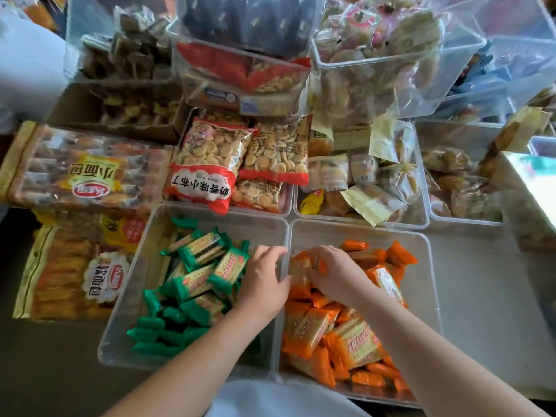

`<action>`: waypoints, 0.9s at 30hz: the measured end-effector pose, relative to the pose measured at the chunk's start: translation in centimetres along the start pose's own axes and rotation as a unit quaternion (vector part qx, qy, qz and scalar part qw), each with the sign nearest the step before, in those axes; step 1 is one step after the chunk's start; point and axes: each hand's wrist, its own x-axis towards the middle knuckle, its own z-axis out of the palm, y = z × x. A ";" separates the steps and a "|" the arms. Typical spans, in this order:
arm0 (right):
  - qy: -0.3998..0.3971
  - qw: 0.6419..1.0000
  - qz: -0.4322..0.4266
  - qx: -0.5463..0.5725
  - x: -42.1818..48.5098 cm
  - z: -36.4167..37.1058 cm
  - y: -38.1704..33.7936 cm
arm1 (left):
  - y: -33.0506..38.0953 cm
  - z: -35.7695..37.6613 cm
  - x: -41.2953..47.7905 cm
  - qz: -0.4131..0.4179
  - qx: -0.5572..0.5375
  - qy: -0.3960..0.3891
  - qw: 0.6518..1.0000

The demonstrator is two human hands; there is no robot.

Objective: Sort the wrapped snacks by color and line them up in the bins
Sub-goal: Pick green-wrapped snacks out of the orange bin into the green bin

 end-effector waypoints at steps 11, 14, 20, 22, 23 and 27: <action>-0.105 0.976 0.065 -0.176 6.5 2.7 0.5 | -1.5 -0.5 0.1 -0.047 -0.107 -0.024 0.993; -0.106 0.983 0.044 -0.141 5.4 1.7 0.7 | -1.6 -0.5 0.2 -0.045 -0.111 -0.027 0.992; 0.056 0.980 0.096 0.164 -0.6 -2.6 2.9 | -1.8 -0.1 0.4 -0.023 -0.078 -0.017 0.997; 0.099 0.932 0.124 0.327 -2.6 -3.1 3.4 | -1.6 0.0 0.4 -0.022 -0.075 -0.016 0.997; 0.113 0.903 0.135 0.393 -3.4 -3.2 3.5 | -1.5 0.0 0.4 -0.023 -0.073 -0.014 0.997; 0.124 0.834 0.158 0.514 -5.0 -3.1 4.1 | -1.5 0.0 0.4 -0.015 -0.063 -0.011 0.998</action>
